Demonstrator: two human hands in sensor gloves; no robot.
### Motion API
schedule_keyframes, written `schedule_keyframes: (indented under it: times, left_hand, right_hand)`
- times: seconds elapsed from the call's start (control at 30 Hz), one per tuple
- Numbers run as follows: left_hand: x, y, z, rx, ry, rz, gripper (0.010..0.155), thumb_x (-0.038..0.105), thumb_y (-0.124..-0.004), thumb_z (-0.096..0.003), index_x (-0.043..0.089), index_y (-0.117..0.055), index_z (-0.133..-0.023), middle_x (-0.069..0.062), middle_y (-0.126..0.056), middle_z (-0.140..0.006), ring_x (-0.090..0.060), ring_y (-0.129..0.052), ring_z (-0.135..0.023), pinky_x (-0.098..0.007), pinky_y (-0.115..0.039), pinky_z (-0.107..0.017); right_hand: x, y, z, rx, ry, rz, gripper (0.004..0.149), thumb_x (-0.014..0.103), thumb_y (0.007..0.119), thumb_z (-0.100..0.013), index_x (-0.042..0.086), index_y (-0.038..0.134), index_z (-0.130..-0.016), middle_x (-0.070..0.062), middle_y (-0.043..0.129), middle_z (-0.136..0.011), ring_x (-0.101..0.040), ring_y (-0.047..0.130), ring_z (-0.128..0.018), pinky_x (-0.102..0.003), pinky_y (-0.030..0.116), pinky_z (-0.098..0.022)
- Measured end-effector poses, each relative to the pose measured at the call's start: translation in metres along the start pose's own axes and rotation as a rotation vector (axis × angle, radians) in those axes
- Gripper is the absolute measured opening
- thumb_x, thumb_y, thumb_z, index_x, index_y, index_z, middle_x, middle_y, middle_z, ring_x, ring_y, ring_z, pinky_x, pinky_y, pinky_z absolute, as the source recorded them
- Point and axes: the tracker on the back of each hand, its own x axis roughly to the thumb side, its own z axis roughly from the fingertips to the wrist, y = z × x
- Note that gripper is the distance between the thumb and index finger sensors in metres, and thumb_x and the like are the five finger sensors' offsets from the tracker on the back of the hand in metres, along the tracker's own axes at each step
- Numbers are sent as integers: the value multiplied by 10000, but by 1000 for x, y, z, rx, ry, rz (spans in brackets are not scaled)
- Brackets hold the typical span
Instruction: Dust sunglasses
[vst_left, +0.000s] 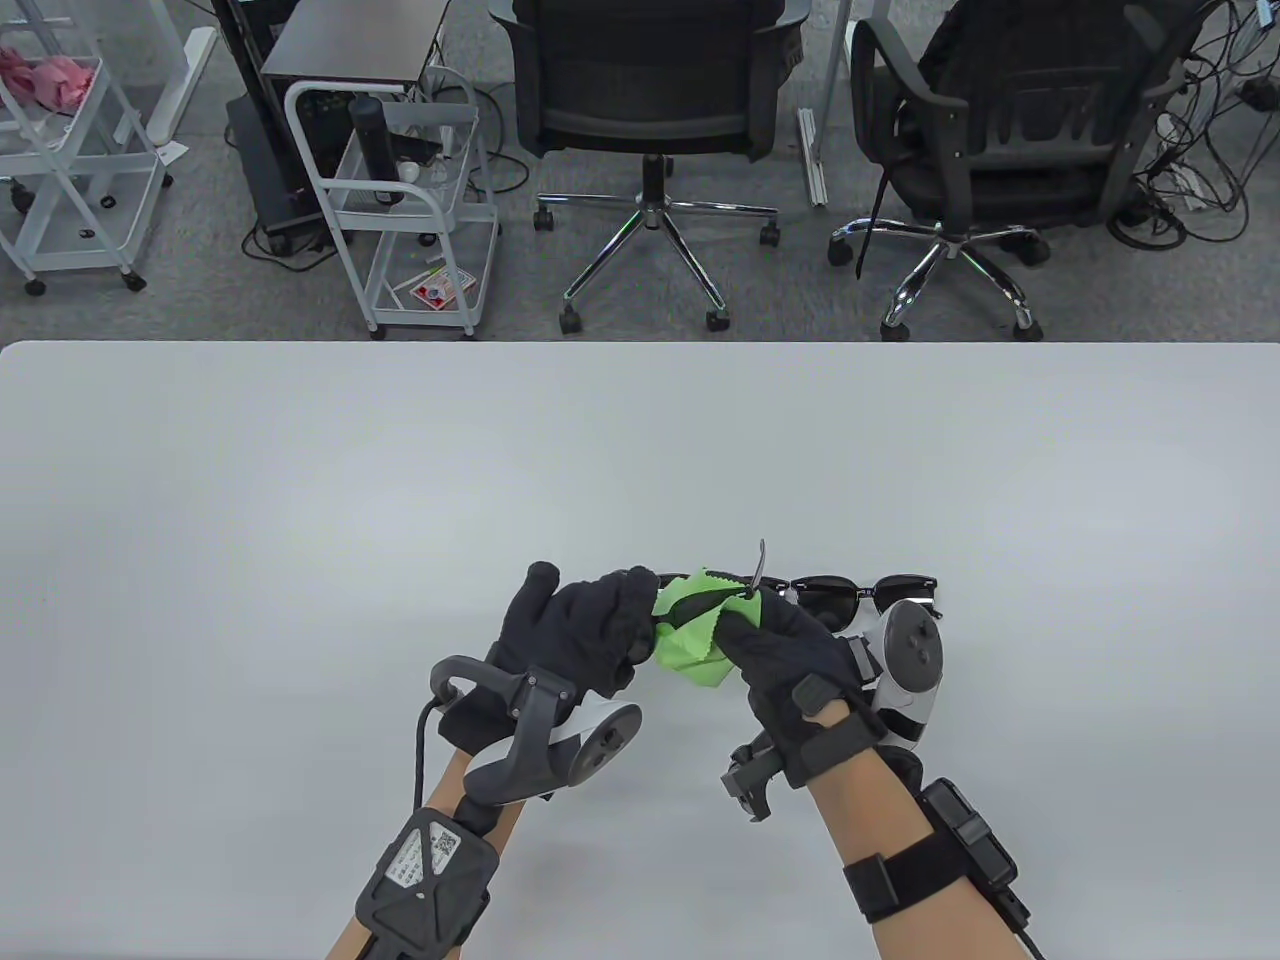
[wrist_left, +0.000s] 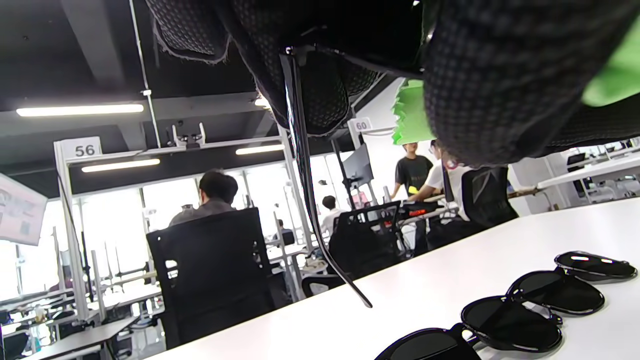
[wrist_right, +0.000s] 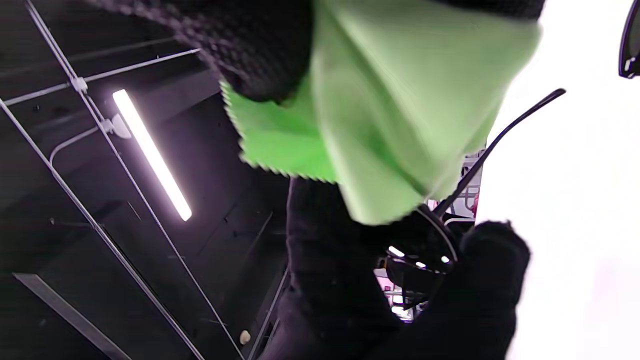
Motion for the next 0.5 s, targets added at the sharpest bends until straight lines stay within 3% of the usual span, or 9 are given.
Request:
schedule_keyframes:
  times: [0.17,0.27,0.4,0.5]
  left_hand:
    - [8,5,-1,22,-22,-23,959,595,-971,-251,391,-497,-1058,183,-740,-988,-37,-966,-816,-472,-652,-777]
    - [14,4,-2,17,-46,-16,963,604,-966,-246,389,-499,-1060,185,-747,-982,-25,-972,-802,-465,-658,-776]
    - [13,3,-3,7,-37,-14,960,603,-968,-242,389,-510,-1058,181,-757,-978,-28,-980,-793,-464,-663,-774]
    - [6,-1,-1,-11,-28,-32,960,600,-971,-239,391,-514,-1056,183,-760,-976,-28,-983,-793,-464,-666,-771]
  right_hand:
    - [7,-5,4,-122,-31,85,403,359,965,-396,174,914,-750,11,1034,-677,-241,1046,-606,-538,776,-574]
    - [6,-9,7,-201,-30,64,412,477,888,-435,155,956,-683,5,1065,-590,-238,1065,-525,-527,794,-556]
    - [5,-10,7,-175,-20,49,435,460,800,-466,135,946,-716,-20,1054,-630,-265,1049,-562,-543,772,-566]
    - [-2,-5,3,-42,37,-53,449,381,809,-470,117,880,-827,-55,1000,-770,-318,1003,-686,-583,733,-582]
